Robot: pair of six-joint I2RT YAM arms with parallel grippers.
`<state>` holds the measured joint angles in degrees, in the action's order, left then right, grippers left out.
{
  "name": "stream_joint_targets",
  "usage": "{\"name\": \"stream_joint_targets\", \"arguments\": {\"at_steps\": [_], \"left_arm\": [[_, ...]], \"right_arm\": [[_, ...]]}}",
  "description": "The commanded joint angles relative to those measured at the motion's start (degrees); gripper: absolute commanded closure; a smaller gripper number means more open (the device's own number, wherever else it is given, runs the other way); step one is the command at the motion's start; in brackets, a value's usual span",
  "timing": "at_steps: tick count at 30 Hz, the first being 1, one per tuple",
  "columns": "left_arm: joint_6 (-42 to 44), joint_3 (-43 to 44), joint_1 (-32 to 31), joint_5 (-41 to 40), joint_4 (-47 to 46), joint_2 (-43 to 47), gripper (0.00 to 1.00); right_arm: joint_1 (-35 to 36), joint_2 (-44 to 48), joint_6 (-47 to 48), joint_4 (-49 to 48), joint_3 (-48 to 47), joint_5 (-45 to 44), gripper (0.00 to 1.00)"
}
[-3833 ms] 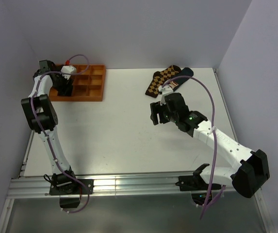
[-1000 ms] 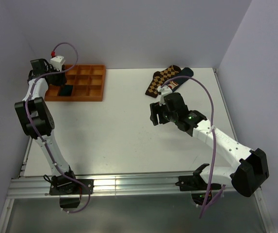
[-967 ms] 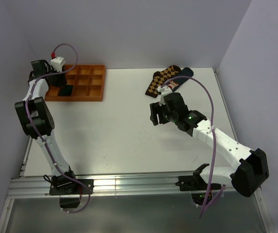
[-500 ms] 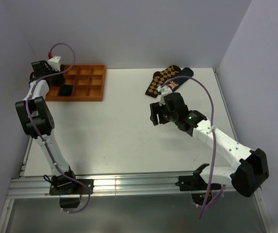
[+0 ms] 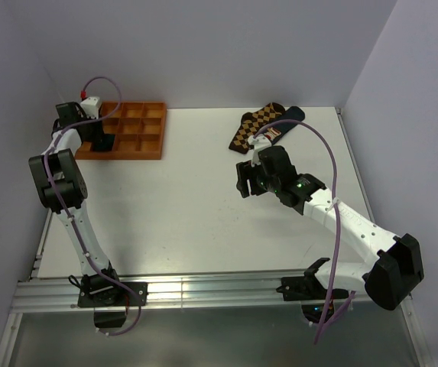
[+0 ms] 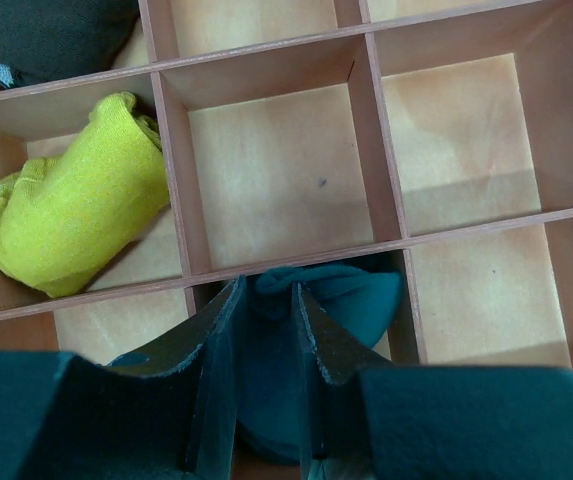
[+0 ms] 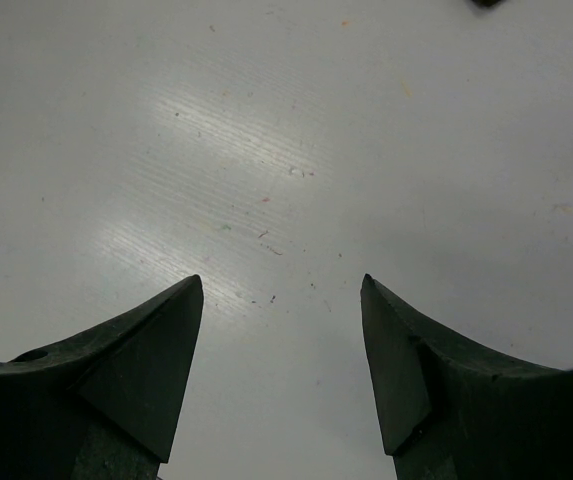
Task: Roll the socks
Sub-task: Place the sock in the storage box.
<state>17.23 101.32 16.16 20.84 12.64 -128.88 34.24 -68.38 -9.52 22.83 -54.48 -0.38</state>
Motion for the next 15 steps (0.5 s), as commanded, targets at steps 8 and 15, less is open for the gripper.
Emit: {"name": "stream_joint_targets", "arguments": {"at_steps": [8, 15], "left_arm": [[2.7, 4.9, -0.1, -2.0, 5.0, -4.5, 0.7], [5.7, 5.4, -0.6, -3.3, 10.2, -6.8, 0.7]], "right_arm": [[-0.3, 0.4, -0.1, -0.2, -1.9, 0.1, 0.29], [-0.3, 0.7, -0.1, -0.2, -1.8, 0.1, 0.29]]}}
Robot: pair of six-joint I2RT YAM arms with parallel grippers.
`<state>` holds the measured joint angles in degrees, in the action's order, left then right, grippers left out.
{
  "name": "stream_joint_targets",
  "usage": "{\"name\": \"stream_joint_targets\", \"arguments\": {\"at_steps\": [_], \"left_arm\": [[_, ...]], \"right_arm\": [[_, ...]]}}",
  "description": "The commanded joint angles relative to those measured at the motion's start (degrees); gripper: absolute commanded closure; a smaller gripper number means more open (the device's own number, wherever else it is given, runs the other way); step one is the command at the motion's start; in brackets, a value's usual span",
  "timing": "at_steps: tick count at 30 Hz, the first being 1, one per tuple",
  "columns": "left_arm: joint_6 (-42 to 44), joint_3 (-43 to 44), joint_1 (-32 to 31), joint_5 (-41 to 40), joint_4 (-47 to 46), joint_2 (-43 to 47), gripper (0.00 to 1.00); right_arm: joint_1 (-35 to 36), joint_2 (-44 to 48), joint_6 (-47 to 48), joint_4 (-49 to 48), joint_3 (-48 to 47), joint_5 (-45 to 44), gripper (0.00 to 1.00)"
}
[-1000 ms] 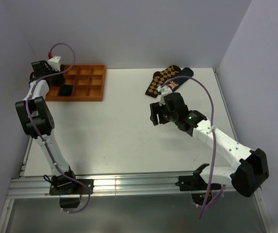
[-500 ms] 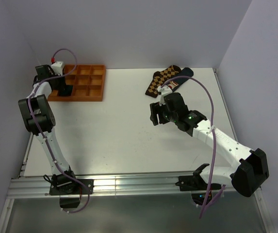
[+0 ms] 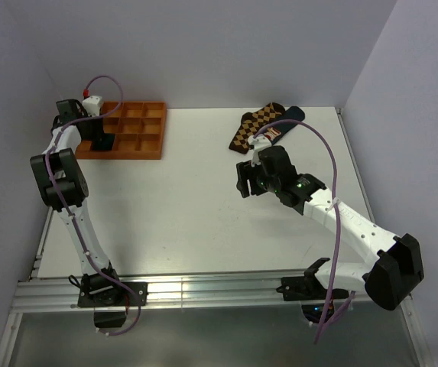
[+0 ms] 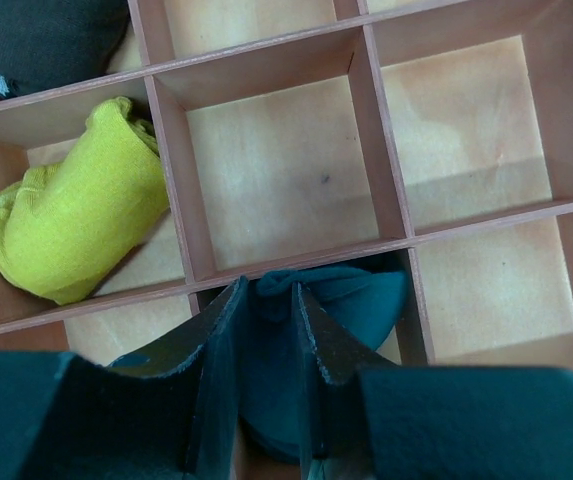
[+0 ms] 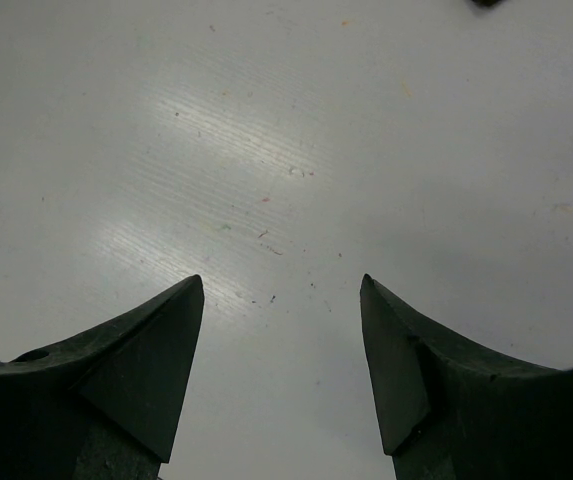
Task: Roll the socks
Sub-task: Place the sock in the storage box, then adjust the sock at the center of the board.
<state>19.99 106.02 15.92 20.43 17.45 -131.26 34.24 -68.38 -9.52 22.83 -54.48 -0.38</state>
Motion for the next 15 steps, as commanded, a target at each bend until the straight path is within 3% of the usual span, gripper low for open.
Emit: {"name": "stream_joint_targets", "arguments": {"at_steps": [1, 5, 15], "left_arm": [[4.2, 1.0, -0.5, -3.2, 6.4, -4.6, 0.7], [7.2, 0.2, -0.9, -3.2, 9.4, -4.4, 0.7], [9.9, -5.8, -0.9, 0.0, 5.7, -1.4, 0.68]], "right_arm": [[-0.3, 0.8, -0.1, 0.0, -1.7, 0.1, 0.29], [-0.3, 1.2, -0.2, -0.2, -1.6, 0.1, 0.29], [-0.3, 1.3, -0.4, -0.5, -1.0, 0.1, 0.29]]}}
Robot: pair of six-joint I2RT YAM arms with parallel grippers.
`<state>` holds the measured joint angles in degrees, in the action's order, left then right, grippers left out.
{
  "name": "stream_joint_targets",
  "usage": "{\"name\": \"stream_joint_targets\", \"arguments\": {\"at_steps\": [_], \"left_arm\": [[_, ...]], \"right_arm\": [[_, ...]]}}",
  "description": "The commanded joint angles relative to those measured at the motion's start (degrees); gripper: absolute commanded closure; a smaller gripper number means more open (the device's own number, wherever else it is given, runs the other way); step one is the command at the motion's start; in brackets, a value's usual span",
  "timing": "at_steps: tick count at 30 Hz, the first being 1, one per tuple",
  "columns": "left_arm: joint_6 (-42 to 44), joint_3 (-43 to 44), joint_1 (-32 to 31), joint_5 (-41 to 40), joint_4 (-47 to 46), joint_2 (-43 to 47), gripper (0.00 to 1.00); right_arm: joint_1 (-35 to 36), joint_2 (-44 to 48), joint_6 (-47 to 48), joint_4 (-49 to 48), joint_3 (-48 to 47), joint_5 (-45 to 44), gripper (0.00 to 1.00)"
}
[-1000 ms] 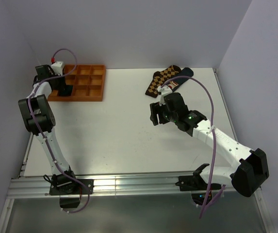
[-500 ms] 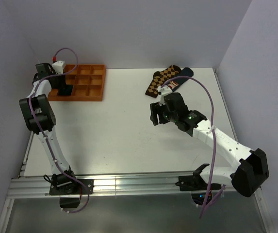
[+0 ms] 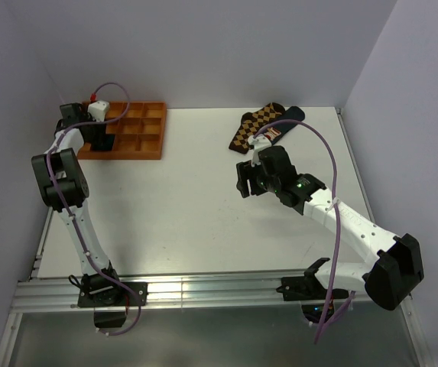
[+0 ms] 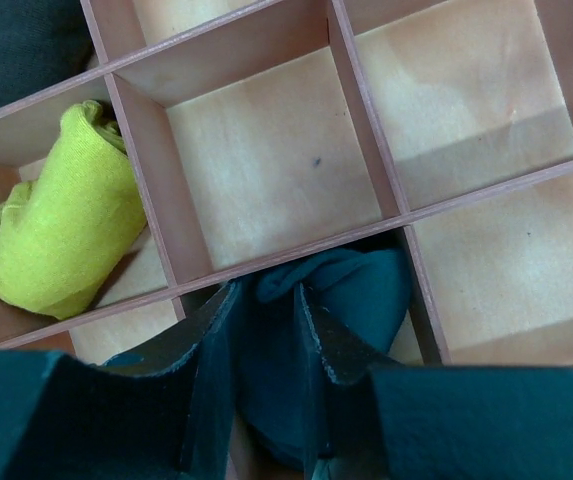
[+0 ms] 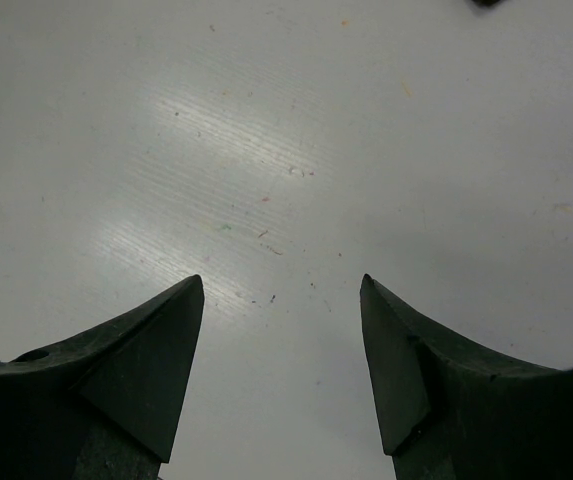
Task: Roll the socks
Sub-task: Adjust the sock at the center of the board.
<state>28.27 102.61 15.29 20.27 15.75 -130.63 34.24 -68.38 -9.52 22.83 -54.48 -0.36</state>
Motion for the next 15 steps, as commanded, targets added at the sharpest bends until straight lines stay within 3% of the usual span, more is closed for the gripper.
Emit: {"name": "stream_joint_targets", "arguments": {"at_steps": [1, 11, 15], "left_arm": [[2.0, -1.2, -0.3, -0.3, 8.1, -3.0, 0.67], [1.9, 1.5, -1.0, -3.4, 9.8, -5.3, 0.55], [-1.9, -0.6, -1.0, 0.9, 7.0, -0.8, 0.5]], "right_arm": [[-0.3, 1.3, -0.5, -0.5, -0.9, 0.1, 0.29], [-0.3, 1.1, -1.0, -0.2, -1.1, 0.1, 0.3], [-0.3, 1.9, -1.2, 0.9, -1.7, 0.1, 0.31]]}}
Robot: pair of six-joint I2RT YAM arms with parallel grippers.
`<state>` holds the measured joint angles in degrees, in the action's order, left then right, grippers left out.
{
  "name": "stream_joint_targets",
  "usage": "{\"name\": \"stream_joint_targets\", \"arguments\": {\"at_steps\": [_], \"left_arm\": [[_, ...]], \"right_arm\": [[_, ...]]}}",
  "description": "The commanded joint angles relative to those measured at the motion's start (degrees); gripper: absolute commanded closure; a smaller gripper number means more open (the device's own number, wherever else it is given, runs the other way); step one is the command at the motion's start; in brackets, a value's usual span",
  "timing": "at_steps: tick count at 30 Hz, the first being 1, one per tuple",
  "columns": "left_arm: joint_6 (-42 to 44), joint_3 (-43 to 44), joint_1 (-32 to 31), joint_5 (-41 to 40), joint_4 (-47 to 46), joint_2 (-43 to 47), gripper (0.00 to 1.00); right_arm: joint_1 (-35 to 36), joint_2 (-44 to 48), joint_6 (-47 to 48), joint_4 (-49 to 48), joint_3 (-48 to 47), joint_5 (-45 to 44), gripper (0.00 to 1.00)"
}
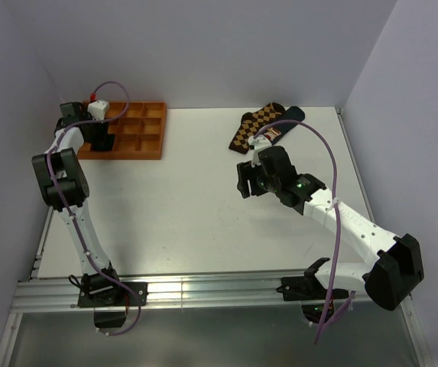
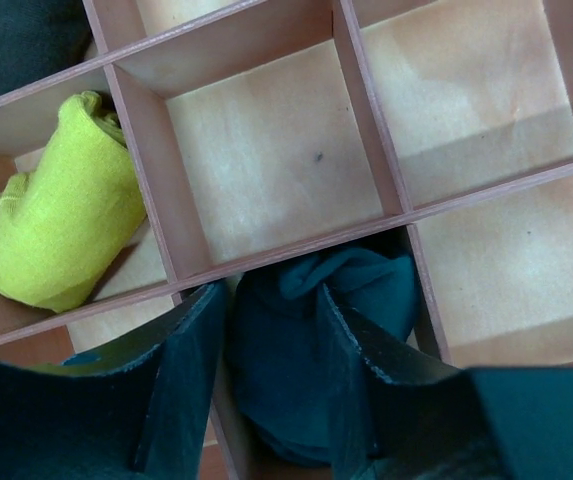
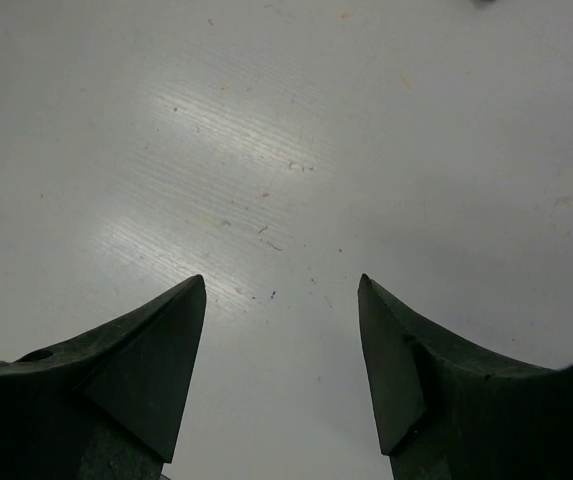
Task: Roll the socks
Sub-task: Adjust the sock at the center of the board.
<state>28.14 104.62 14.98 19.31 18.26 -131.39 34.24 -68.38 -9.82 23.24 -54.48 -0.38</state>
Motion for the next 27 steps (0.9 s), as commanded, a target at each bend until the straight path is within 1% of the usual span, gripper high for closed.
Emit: {"name": "stream_joint_targets", "arguments": {"at_steps": [1, 4, 7, 8, 9, 11, 13, 14, 15, 16, 17, 18, 19, 20, 21, 23, 24, 25, 26, 27], "left_arm": [[-2.7, -3.2, -0.4, 2.8, 2.4, 1.2, 0.49], [-6.8, -3.5, -0.3, 4.5, -0.8, 5.3, 0.47], [-10.1, -2.7, -0.3, 4.6, -1.7, 9.4, 0.45], [-10.8, -2.8, -0.3, 4.2, -3.0, 10.7, 0.39], [-12.0, -3.4, -0.3, 3.9, -3.5, 13.5, 0.34], [-13.1, -4.2, -0.3, 2.8, -4.3, 16.3, 0.32], [-15.0, -5.2, -0.3, 1.7, -4.5, 21.1, 0.32], [-15.8, -5.8, -0.3, 1.1, -4.7, 22.8, 0.31], [-19.1, -8.0, -0.3, 0.5, -6.4, 27.2, 0.29], [-21.1, -9.7, -0.3, -0.2, -8.2, 29.8, 0.28], [-23.2, -11.6, -0.3, -1.8, -10.0, 32.6, 0.2], [-27.7, -16.0, -0.3, -2.9, -14.0, 38.7, 0.18], [-31.0, -18.2, -0.3, -3.7, -15.7, 41.9, 0.11], [-33.6, -22.1, -0.3, -6.5, -16.9, 44.9, 0.02], [-37.9, -23.7, -0.3, -8.1, -17.7, 50.7, 0.01], [-40.8, -26.0, -0.3, -11.3, -16.3, 55.6, 0.01], [-43.1, -25.8, -0.3, -14.8, -14.2, 58.9, 0.01], [-44.6, -25.4, -0.5, -18.0, -8.7, 60.1, 0.0], [-47.7, -25.1, -0.8, -19.9, -6.3, 62.2, 0.0], [-49.4, -25.4, -1.4, -25.4, -4.4, 63.4, 0.0]], "right_arm": [[-0.3, 2.7, -1.0, 0.6, -1.7, 0.1, 0.31], [-0.3, 4.6, -1.2, 0.6, -1.6, 0.1, 0.31], [-0.3, 7.0, -1.3, 1.0, -1.9, -0.9, 0.3], [-0.3, 7.7, -1.3, 1.4, -1.9, -1.9, 0.3], [-0.3, 8.5, -1.3, 1.7, -2.1, -2.3, 0.3], [-0.4, 10.7, -1.4, 2.4, -2.2, -3.7, 0.3], [-0.4, 12.6, -2.0, 2.8, -2.3, -5.8, 0.29], [-0.3, 13.4, -2.5, 2.8, -2.2, -6.8, 0.25], [-0.3, 13.8, -3.9, 2.7, -2.0, -9.7, 0.2], [-0.3, 14.5, -4.6, 2.5, -2.0, -11.0, 0.15], [-0.4, 14.5, -5.1, 2.5, -2.2, -12.3, 0.09], [-0.6, 14.4, -6.0, 2.6, -2.6, -13.1, 0.06], [-0.7, 13.2, -6.3, 3.1, -4.0, -14.6, 0.05], [-0.9, 12.3, -6.7, 3.6, -4.8, -15.5, 0.03], [-1.5, 11.2, -7.6, 4.0, -5.9, -16.3, 0.01], [-2.6, 7.7, -8.4, 4.4, -8.4, -18.2, 0.0], [-4.3, 6.4, -9.7, 4.4, -9.7, -18.6, 0.0], [-5.5, 3.9, -10.2, 3.7, -10.2, -17.8, 0.0], [-6.5, 2.6, -10.8, 3.2, -10.6, -17.1, 0.0], [-7.9, 1.1, -11.8, 2.8, -11.2, -16.2, 0.0]]}}
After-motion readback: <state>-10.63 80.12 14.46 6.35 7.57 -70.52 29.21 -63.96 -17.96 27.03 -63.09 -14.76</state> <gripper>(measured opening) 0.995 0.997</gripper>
